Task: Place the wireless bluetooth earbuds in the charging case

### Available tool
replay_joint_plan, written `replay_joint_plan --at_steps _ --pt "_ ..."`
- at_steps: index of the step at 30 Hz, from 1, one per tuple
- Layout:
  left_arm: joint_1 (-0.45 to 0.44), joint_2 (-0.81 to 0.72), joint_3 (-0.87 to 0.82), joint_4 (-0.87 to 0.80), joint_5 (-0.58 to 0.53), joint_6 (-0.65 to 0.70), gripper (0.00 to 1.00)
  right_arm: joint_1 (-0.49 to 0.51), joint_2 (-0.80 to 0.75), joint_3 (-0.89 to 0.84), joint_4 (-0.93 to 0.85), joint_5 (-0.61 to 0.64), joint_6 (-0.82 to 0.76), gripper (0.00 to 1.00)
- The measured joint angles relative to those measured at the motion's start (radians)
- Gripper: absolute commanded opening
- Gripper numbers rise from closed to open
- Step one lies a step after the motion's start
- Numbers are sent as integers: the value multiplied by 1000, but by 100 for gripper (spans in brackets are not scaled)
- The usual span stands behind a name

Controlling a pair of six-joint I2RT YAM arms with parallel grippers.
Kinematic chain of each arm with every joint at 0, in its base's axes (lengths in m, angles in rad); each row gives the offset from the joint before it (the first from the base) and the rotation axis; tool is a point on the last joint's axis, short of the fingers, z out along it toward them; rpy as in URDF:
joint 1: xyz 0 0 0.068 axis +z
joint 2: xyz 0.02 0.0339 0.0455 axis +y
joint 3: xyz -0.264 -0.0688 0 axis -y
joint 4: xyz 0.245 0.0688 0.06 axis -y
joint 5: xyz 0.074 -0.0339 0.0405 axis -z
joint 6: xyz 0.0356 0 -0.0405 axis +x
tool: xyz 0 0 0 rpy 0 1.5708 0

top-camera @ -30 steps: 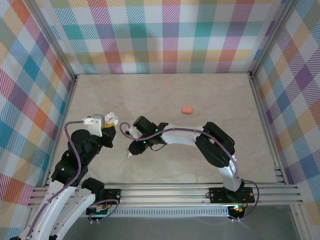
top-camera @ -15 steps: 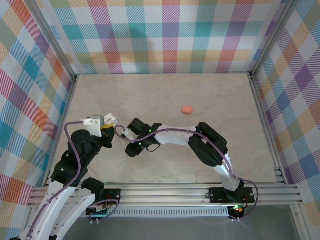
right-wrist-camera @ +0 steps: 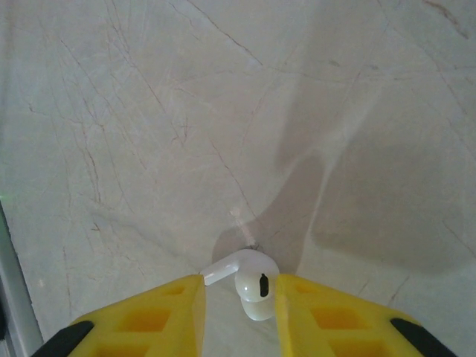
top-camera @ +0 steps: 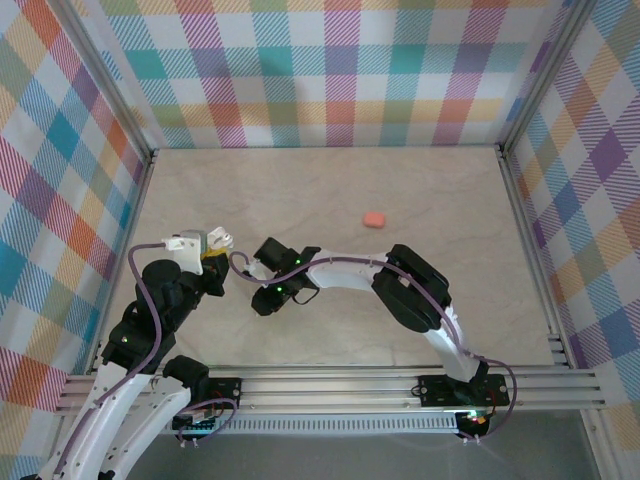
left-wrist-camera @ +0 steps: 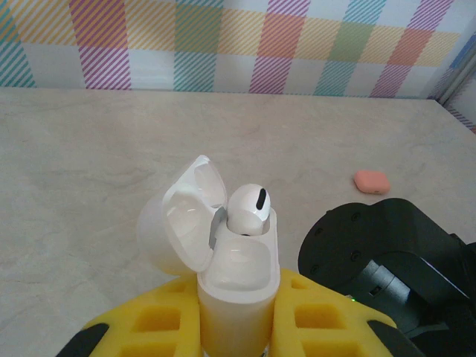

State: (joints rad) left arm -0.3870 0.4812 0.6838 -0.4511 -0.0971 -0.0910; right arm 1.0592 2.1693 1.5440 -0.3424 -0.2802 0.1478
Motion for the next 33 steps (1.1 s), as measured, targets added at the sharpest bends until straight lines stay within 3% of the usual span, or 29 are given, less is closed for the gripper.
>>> replay_joint_plan --at_steps 21,33 --pt "4 12 0 1 -26 0 0 2 50 69 -56 33 -10 31" --pt "4 13 0 6 -28 0 0 10 53 79 -71 82 -25 20"
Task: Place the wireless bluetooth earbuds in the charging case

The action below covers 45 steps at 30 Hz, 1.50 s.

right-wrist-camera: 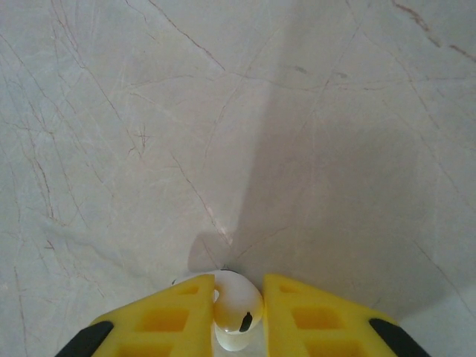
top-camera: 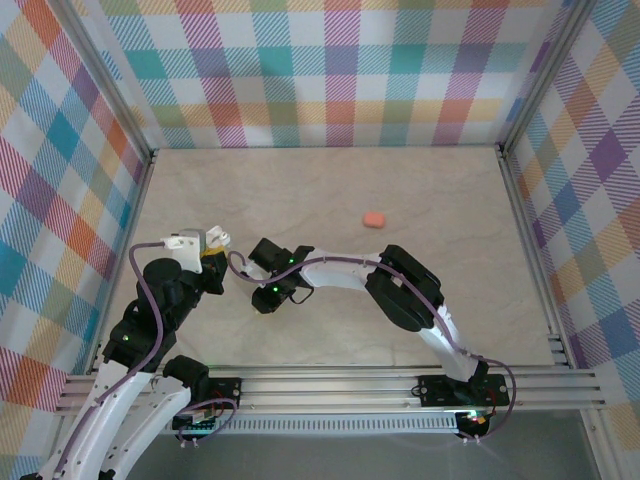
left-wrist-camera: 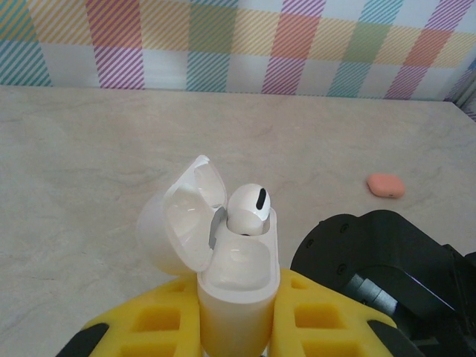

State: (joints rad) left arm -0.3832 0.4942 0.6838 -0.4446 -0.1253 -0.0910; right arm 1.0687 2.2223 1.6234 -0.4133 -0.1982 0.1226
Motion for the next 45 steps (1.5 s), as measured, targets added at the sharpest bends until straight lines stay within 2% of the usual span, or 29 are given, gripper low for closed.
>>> replay_joint_plan --at_steps 11,20,25,31,39,45 --pt "0 22 0 2 20 -4 0 -46 -80 -122 56 68 -8 17" --pt "0 79 -1 39 110 -19 0 -210 -237 -333 68 102 -13 16" --pt "0 151 -4 106 230 -18 0 -309 -344 -433 64 129 -38 16" --pt "0 286 -5 211 426 -5 0 -388 -509 -485 35 183 -111 16" --pt "0 427 6 300 648 61 0 -400 -703 -457 -52 271 -243 17" --pt "-8 518 48 318 767 135 0 -398 -823 -420 -98 296 -315 17"
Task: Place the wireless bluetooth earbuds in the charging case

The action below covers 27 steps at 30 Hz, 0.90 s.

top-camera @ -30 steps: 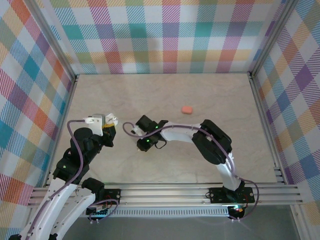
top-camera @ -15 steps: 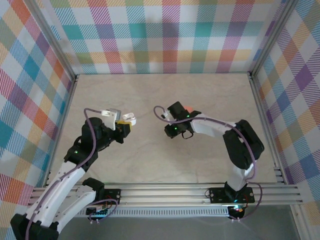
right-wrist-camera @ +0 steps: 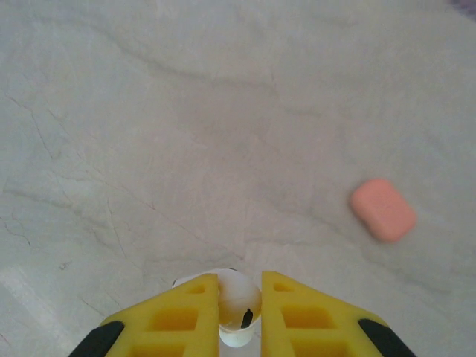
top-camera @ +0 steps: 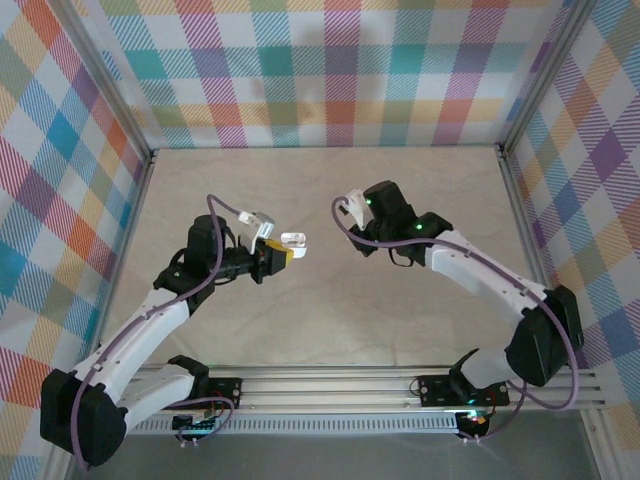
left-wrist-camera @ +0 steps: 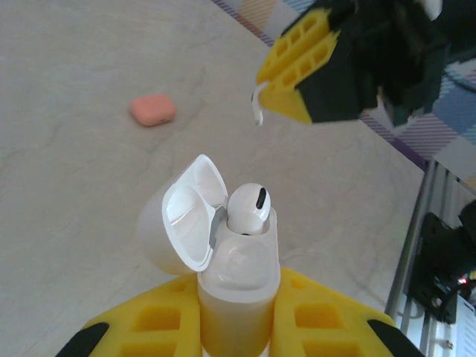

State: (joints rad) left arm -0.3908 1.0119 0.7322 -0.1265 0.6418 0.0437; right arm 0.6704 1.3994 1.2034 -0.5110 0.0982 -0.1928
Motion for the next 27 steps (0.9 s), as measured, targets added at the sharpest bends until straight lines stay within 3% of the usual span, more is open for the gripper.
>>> replay_joint_plan --at_steps 7,19,27 --pt "-29 66 27 31 72 58 0 72 -107 35 -6 12 -72 16" --pt "-60 104 39 110 102 89 0 267 -112 65 -5 94 -135 16" --pt "-61 103 34 137 102 97 0 319 -112 65 2 134 -139 15"
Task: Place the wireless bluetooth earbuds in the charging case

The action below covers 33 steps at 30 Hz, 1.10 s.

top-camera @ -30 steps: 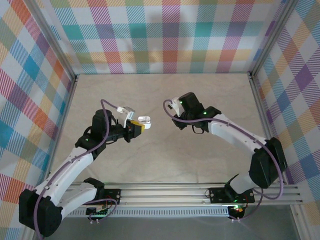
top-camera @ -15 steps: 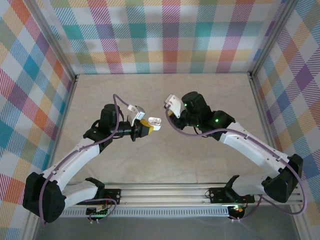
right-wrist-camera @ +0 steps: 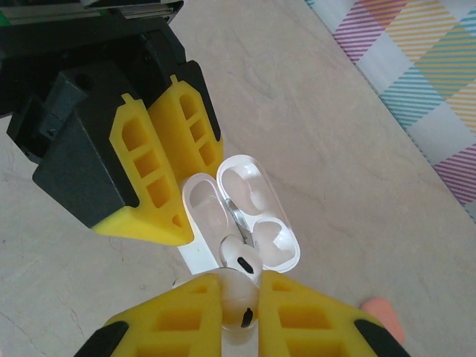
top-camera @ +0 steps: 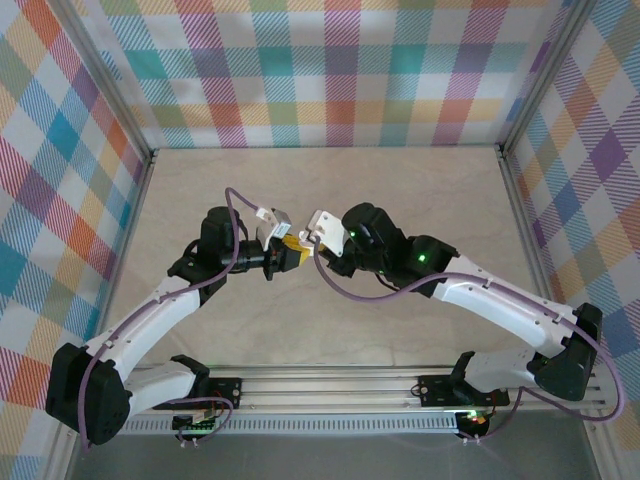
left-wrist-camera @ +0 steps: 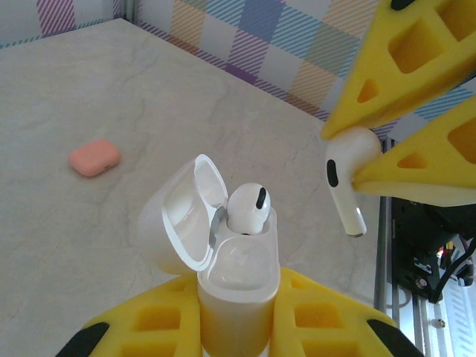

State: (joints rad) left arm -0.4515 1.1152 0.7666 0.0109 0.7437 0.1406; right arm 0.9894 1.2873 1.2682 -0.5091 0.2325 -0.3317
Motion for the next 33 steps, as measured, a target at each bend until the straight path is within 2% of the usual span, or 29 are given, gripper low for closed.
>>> replay_joint_plan --at_steps 15,33 --pt "-13 0 -26 74 0 -1 0 8 0 25 24 10 -26 15" --pt "-35 0 -26 78 -1 -1 0 14 0 28 50 4 -51 15"
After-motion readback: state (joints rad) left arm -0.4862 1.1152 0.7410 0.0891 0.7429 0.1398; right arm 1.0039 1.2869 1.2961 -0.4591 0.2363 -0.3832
